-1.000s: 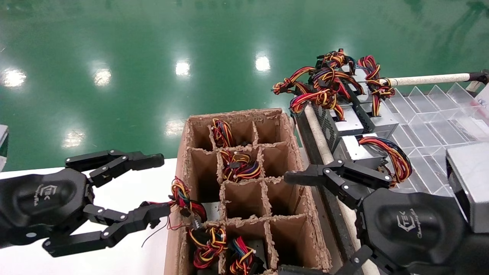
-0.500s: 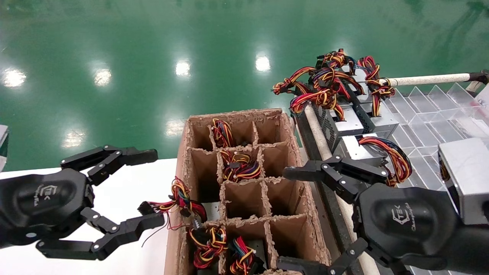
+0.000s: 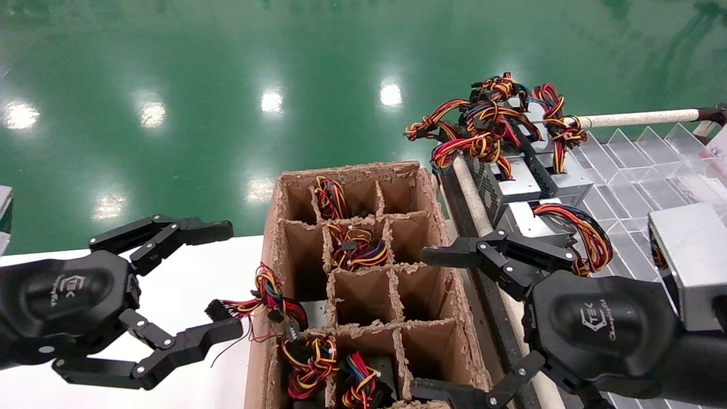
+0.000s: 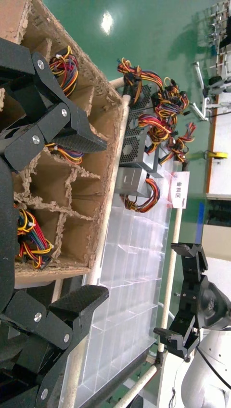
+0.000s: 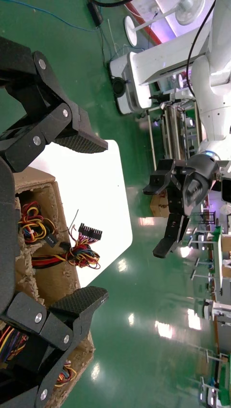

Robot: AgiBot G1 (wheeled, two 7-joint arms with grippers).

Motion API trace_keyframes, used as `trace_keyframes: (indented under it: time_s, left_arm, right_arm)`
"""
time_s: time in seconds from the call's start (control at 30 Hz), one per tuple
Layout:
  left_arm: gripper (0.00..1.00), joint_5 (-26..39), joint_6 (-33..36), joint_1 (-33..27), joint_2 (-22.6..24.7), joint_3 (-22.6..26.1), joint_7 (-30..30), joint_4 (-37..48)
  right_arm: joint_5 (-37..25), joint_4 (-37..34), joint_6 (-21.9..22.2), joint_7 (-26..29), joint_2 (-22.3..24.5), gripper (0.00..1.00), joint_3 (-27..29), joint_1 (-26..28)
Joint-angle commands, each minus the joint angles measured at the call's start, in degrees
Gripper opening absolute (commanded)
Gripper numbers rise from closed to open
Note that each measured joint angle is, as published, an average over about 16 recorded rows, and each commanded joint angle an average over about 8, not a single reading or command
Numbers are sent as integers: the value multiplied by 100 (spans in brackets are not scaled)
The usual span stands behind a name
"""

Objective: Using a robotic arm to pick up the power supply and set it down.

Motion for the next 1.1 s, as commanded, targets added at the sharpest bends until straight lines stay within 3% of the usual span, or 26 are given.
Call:
trace_keyframes:
  time_s: [0.03,1.1]
  left_arm:
    - [100,0,0,0,0,0,0,0]
    - [100,0,0,0,0,0,0,0]
  right_arm:
    - [-1,-3,0,-1,-1,100,-3,5]
    - [-10,-18,0,-10,-9,100,-17,21]
